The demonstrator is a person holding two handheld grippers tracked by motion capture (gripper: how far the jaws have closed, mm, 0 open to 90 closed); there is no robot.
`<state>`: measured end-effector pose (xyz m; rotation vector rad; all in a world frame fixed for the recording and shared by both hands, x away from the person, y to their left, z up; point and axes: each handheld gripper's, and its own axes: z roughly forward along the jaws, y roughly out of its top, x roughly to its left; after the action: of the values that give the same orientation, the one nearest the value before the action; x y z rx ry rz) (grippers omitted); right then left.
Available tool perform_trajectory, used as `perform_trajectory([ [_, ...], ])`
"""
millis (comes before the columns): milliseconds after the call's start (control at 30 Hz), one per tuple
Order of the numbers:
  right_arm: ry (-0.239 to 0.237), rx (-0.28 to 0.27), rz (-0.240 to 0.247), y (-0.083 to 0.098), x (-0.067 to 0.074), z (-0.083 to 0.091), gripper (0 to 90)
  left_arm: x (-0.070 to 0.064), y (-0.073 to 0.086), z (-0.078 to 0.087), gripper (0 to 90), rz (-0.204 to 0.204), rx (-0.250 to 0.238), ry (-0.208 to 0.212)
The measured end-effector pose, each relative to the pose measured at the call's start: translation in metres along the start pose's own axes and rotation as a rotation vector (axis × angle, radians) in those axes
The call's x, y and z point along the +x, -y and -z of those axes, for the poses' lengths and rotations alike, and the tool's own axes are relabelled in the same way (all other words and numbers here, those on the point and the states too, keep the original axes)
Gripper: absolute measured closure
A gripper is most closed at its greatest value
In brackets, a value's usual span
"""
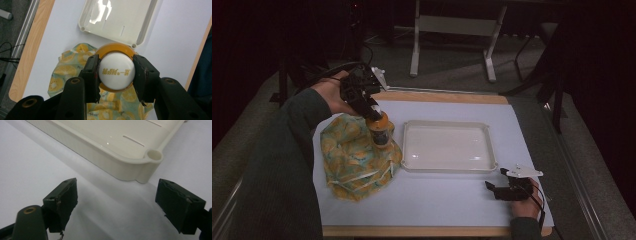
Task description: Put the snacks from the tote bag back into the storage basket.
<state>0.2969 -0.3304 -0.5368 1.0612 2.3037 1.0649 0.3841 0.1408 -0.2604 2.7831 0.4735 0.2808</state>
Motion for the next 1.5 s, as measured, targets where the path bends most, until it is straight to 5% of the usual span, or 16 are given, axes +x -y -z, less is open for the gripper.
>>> perform_trajectory([
  [1500, -0.015, 0.002, -0.009, 0.000, -0.001, 0.000, 17.0, -0.013, -0.043, -0.022, 59.2, -0.059, 0.007, 0.026],
])
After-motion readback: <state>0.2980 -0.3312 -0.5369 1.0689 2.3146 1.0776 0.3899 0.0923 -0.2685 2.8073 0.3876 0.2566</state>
